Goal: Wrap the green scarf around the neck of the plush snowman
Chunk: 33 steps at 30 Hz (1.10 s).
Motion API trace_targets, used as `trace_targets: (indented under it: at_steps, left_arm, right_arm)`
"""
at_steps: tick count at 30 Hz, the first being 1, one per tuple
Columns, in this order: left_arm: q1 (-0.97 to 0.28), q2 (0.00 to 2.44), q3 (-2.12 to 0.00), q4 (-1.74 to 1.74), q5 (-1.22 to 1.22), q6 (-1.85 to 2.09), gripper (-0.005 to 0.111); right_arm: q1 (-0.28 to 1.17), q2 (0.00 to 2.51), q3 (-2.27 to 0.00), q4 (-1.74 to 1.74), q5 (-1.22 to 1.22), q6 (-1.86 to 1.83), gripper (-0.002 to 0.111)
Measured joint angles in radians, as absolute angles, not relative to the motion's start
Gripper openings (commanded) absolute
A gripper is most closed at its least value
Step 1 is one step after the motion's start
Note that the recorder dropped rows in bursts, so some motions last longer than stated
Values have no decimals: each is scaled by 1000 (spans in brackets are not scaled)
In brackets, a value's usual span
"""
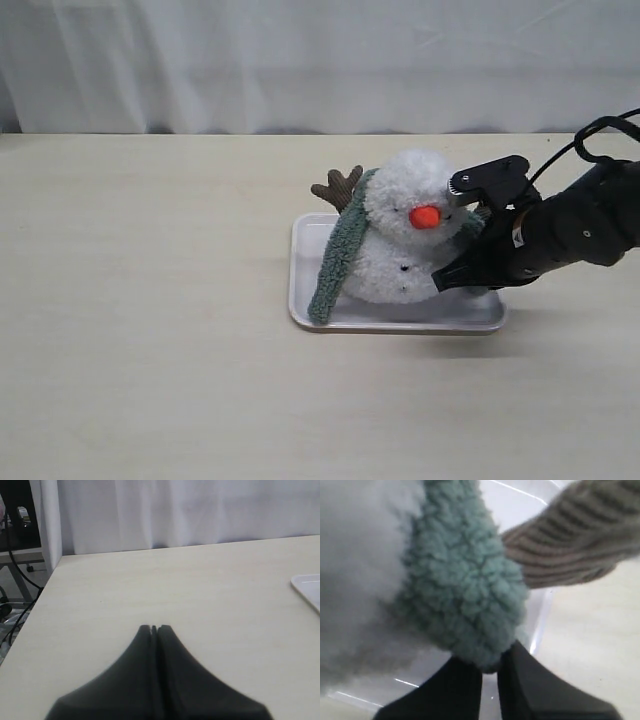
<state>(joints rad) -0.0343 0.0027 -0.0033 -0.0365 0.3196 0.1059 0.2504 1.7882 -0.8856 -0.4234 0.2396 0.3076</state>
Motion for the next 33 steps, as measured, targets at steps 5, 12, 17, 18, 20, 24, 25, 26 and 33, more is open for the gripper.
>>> trace_targets:
  at_steps: [5,12,17,18,20,24,25,26,33]
  left_arm:
    - [-34,3,-3,-37,320,106,0]
    - [-34,3,-3,-37,320,106,0]
    - [-34,3,-3,-37,320,106,0]
    - [-34,3,-3,-37,320,106,0]
    - [-34,3,-3,-37,320,106,0]
    - [-34,3,-3,-37,320,106,0]
    - [-34,3,-3,-37,320,106,0]
    - [-34,3,-3,-37,320,106,0]
    - [-34,3,-3,-37,320,106,0]
  right_arm:
    - [250,1765,-886,-423,314,306,4]
    - [250,1693,-884,-285,453,169,4]
    - [250,1689,-884,8,504,-118,4]
    - [250,1689,-882,52,511,-158,4]
    - [250,1696,-875,103,509,-198,4]
    - [250,1737,-848,134,479,-224,4]
    - [250,1751,-844,137,474,-226,4]
    - [250,1764,-840,136,472,-226,4]
    - [250,1778,-838,138,444,-228,4]
